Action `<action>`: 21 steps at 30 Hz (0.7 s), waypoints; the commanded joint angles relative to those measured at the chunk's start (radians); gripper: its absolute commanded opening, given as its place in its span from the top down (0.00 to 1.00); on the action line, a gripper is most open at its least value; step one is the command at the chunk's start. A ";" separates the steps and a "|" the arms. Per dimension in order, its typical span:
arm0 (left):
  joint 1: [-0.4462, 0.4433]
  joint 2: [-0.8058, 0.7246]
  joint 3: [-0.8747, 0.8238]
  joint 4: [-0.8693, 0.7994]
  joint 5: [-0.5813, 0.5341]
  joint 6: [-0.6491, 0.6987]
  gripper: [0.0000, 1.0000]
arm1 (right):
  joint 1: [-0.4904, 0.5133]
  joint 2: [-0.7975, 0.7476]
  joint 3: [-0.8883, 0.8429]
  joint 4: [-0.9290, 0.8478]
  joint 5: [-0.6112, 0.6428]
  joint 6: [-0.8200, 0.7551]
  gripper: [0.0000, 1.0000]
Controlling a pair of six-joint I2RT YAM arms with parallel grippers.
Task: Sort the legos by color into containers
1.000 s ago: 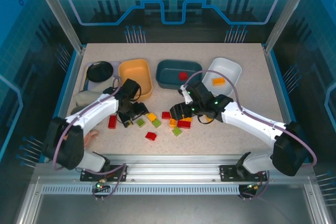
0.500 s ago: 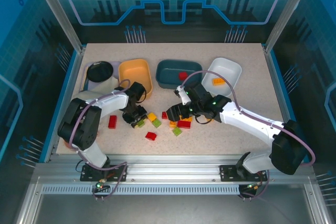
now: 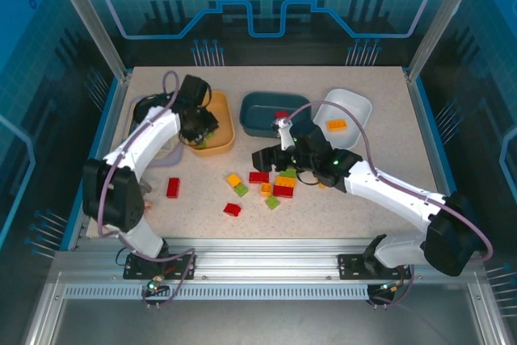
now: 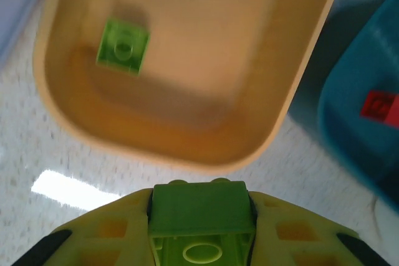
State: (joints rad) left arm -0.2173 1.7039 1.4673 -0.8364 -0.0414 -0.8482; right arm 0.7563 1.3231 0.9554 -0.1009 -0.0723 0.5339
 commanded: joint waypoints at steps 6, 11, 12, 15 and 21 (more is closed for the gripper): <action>0.058 0.405 0.369 -0.119 0.015 0.113 0.72 | -0.039 0.112 0.116 0.008 0.068 0.054 0.19; 0.061 0.498 0.443 -0.150 0.024 0.114 0.57 | -0.053 0.144 0.175 -0.133 0.121 0.045 0.19; 0.061 0.498 0.447 -0.153 0.029 0.116 0.50 | -0.052 0.144 0.180 -0.156 0.135 0.041 0.19; 0.058 0.463 0.447 -0.153 0.035 0.118 0.37 | -0.055 0.123 0.163 -0.184 0.162 0.028 0.19; 0.028 0.286 0.388 -0.130 0.050 0.132 0.26 | -0.058 0.081 0.151 -0.414 0.270 -0.003 0.20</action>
State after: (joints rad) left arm -0.1658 2.1384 1.8721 -0.9546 -0.0216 -0.7330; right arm 0.7124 1.4464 1.1057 -0.3412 0.1131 0.5491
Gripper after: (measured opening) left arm 0.741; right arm 0.802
